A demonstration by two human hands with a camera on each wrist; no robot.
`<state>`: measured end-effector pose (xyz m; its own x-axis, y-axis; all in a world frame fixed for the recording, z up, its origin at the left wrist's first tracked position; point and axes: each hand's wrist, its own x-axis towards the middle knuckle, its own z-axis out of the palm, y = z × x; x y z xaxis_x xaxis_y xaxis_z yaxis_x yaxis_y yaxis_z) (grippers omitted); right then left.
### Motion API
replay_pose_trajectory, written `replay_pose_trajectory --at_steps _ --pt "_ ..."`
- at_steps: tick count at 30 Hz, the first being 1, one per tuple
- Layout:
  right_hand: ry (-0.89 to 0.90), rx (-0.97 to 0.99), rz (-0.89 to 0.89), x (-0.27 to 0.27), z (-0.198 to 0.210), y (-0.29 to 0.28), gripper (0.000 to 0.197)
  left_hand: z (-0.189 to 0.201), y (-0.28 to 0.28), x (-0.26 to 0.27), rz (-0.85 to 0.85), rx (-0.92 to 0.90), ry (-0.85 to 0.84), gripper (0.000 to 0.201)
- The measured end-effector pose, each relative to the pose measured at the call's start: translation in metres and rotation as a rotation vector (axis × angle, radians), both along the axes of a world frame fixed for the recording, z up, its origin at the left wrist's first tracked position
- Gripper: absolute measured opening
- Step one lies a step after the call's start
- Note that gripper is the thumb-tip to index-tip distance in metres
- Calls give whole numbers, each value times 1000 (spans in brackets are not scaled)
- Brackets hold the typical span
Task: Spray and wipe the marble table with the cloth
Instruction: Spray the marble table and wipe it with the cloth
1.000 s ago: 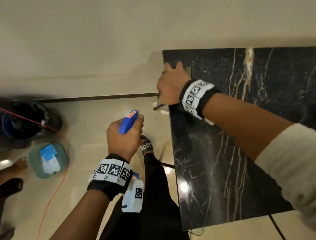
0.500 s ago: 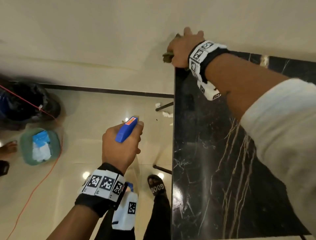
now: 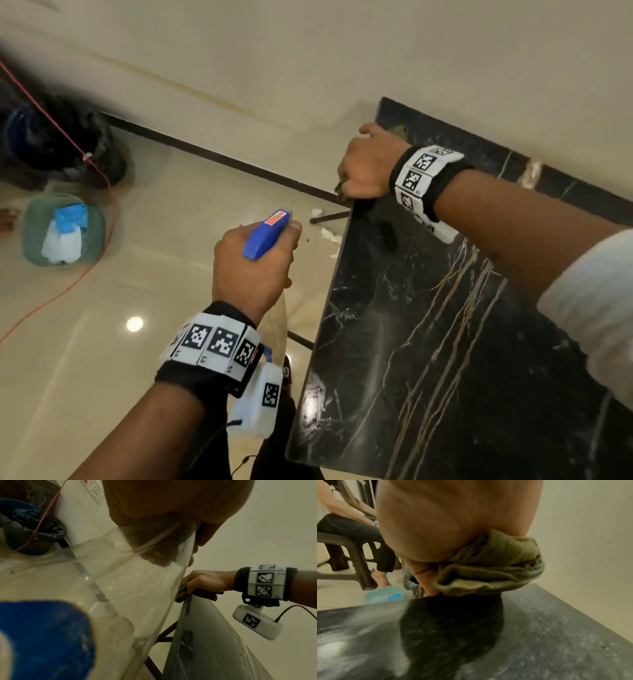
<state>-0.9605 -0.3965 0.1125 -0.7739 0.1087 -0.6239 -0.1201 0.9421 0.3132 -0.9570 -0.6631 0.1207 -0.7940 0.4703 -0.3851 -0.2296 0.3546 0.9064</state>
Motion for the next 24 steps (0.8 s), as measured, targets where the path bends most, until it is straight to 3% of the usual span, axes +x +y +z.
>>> replay_pose_trajectory --at_steps 5,9,14,17,24 --pt "12 108 -135 -23 3 23 57 -7 -23 12 19 3 26 34" --pt "-8 97 -33 0 -4 -23 44 -12 -45 27 91 -6 31 37" --pt "44 -80 23 58 -7 -94 41 -11 -53 48 126 4 15 39" --pt "51 -157 13 59 -9 -78 45 -12 -59 53 117 9 26 34" --pt "103 88 -46 -1 -20 -5 48 -25 -86 70 120 -41 -28 25"
